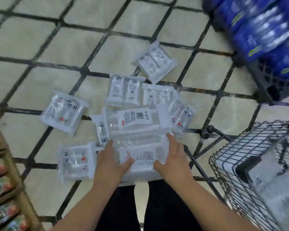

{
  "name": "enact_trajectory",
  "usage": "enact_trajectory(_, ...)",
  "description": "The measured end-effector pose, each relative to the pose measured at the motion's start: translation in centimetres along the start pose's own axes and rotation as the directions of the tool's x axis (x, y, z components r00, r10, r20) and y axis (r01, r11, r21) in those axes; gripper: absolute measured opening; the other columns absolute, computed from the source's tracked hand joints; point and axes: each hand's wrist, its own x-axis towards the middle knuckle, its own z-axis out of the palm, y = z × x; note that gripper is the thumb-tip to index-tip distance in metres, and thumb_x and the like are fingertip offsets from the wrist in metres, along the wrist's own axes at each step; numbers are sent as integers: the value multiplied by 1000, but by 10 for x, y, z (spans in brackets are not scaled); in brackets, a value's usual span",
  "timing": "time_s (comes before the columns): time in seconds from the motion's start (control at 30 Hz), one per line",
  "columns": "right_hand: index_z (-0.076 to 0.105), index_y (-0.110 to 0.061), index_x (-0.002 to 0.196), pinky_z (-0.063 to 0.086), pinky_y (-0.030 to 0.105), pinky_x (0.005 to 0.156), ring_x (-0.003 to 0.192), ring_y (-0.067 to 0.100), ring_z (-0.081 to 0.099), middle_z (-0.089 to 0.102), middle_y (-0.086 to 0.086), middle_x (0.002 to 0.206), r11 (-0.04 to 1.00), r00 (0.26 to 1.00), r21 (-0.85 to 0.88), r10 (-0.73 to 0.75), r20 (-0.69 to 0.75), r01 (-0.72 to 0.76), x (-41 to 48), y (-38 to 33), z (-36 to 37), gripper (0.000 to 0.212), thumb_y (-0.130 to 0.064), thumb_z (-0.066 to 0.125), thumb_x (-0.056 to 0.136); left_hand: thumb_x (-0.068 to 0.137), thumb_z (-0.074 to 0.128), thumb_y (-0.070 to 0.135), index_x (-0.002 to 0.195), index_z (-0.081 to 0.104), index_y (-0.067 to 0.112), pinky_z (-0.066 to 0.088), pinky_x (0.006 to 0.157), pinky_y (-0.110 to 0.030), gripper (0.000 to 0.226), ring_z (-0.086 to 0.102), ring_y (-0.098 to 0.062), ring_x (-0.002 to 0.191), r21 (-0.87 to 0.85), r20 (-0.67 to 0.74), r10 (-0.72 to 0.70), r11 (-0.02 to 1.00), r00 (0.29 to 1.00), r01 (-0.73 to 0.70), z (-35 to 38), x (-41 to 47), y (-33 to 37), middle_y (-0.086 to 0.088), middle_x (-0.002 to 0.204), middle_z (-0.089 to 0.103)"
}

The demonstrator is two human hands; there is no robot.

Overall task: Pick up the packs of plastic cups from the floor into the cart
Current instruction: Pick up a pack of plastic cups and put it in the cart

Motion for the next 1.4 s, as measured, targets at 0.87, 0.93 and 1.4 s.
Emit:
enact_trajectory(0.87, 5, -32, 154, 42, 36, 100, 124, 24, 41, 28, 5, 142, 954, 856, 263, 253, -450, -143, -188, 40, -160, 91, -40, 61, 83, 76, 78, 48, 144, 33, 48, 43, 76, -29, 82, 53, -8, 84, 261, 358, 626, 645, 693, -718, -1, -130, 216, -1, 101, 53)
enact_trajectory(0.93, 5, -30, 154, 43, 37, 100, 123, 26, 43, 26, 7, 143, 947, 854, 284, 267, -447, -147, -187, 70, -166, 90, -40, 60, 84, 76, 77, 49, 142, 35, 48, 44, 79, -29, 78, 54, -11, 86, 310, 380, 631, 602, 677, -736, 28, -133, 230, -1, 101, 52)
enact_trajectory(1.4, 7, -32, 152, 43, 35, 101, 124, 23, 45, 30, 5, 145, 815, 782, 531, 482, -396, -234, -192, 280, -234, 90, -45, 64, 82, 81, 72, 48, 136, 34, 49, 42, 76, -25, 67, 54, -12, 86, 409, 591, 543, 436, 597, -801, 239, -186, 333, -1, 106, 46)
